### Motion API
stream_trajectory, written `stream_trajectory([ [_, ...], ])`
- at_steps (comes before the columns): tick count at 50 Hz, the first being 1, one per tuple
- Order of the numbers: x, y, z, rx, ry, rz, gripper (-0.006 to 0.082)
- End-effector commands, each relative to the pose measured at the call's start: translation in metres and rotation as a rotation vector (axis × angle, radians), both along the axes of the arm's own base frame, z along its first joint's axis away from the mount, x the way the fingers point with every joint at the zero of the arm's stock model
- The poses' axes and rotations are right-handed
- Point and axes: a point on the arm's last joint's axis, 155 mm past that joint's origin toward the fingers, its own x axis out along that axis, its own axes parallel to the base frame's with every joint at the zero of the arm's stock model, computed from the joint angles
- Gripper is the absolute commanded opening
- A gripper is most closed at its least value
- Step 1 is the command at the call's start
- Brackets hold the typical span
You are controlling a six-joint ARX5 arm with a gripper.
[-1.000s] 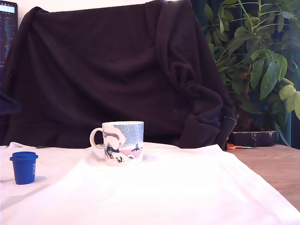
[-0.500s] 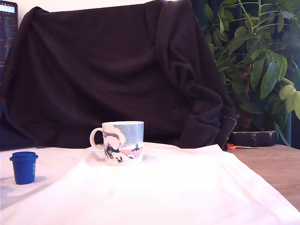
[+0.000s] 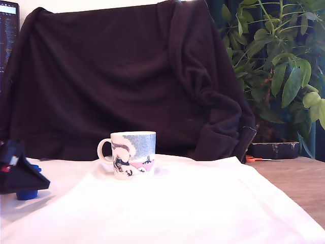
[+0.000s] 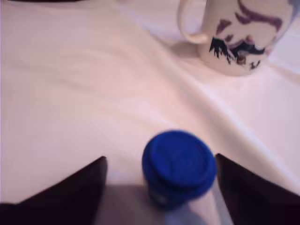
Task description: Pick the blue coffee capsule and place it inside the blue coffee cup
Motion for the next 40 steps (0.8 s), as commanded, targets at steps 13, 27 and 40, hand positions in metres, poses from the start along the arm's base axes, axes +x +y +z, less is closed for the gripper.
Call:
stream_trajectory([
  [13,-0.003,-0.008,-0.002,0.012,-0.004,-0.034,0.0009],
  [27,0.018,-0.020,0.037,-0.079,-0.121,-0.042,0.0009],
  [40,0.049,-0.039,0.087,-0.153,-0.238,-0.066,0.0009],
])
